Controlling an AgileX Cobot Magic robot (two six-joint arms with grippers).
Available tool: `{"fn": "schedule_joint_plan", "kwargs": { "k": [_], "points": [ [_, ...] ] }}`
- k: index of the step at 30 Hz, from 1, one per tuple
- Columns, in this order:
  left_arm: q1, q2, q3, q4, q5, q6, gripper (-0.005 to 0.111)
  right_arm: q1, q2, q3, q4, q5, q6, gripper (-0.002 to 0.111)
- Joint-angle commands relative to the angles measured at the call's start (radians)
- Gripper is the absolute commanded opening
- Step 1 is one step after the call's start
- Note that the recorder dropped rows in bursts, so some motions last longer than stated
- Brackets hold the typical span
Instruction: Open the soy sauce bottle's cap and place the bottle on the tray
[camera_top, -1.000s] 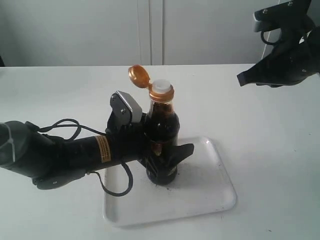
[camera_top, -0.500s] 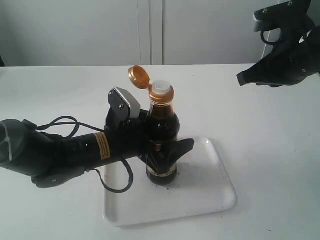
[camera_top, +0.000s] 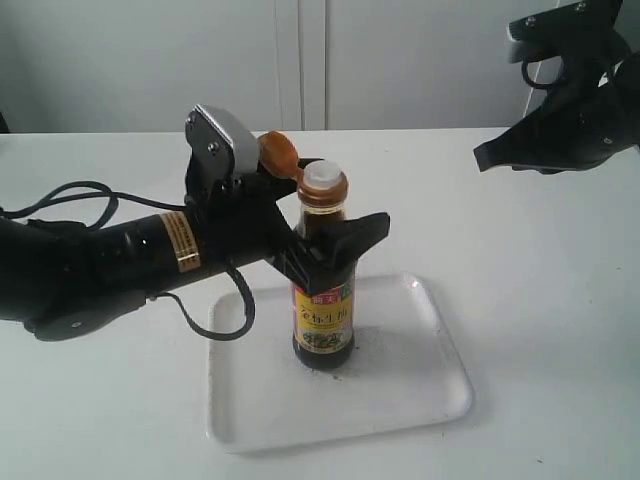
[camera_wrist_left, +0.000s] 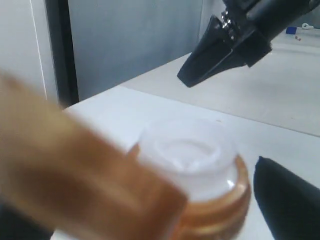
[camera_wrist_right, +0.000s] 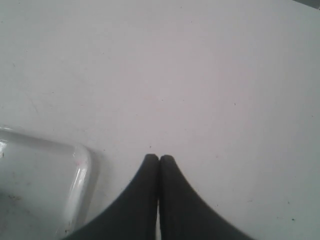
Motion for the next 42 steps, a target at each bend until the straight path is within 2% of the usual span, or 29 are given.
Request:
{"fn": "schedule_joint_plan", "kwargs": {
  "k": [1,10,17,21,24,26,28,32,35,36,39,42],
  "points": [
    [0.002,-0.069,0.003,0.001,0.003,-0.010,0.105,-0.006,0.000,0.006,0.000,-0.016,0.003,0.000],
    [0.002,-0.179,0.003,-0.022,0.037,-0.010,0.105,-0.006,0.000,0.006,0.000,-0.018,0.003,0.000],
    [0.002,-0.235,0.000,-0.115,0.035,0.003,0.105,-0.006,0.000,0.006,0.000,-0.023,0.003,0.000],
    [0.002,-0.272,-0.001,-0.209,0.066,0.094,0.105,-0.006,-0.004,0.006,0.000,-0.022,0.003,0.000],
    [0.002,-0.308,-0.002,-0.339,0.134,0.212,0.101,-0.006,-0.006,0.006,0.000,-0.022,0.003,0.000],
    [0.002,-0.330,-0.002,-0.430,0.187,0.325,0.092,-0.006,-0.006,0.006,0.000,-0.022,0.003,0.000],
    [0.002,-0.350,-0.002,-0.501,0.231,0.442,0.077,-0.006,-0.006,0.006,0.003,-0.022,0.003,0.000],
    [0.002,-0.392,-0.002,-0.650,0.316,0.747,0.037,-0.006,-0.006,0.006,0.003,-0.028,0.003,0.000],
    [0.002,-0.415,-0.002,-0.812,0.334,0.896,0.006,-0.006,-0.006,0.006,0.003,-0.033,0.003,0.000],
    [0.002,-0.421,-0.002,-0.868,0.336,0.954,0.000,-0.006,-0.006,0.006,0.003,-0.033,0.003,0.000],
    [0.014,-0.429,-0.021,-1.007,0.399,1.129,0.000,-0.006,-0.006,0.006,0.003,-0.036,0.003,0.000],
    [0.071,-0.430,-0.069,-1.079,0.578,1.220,0.000,-0.006,-0.006,0.006,0.005,-0.038,0.003,0.000]
  ]
}}
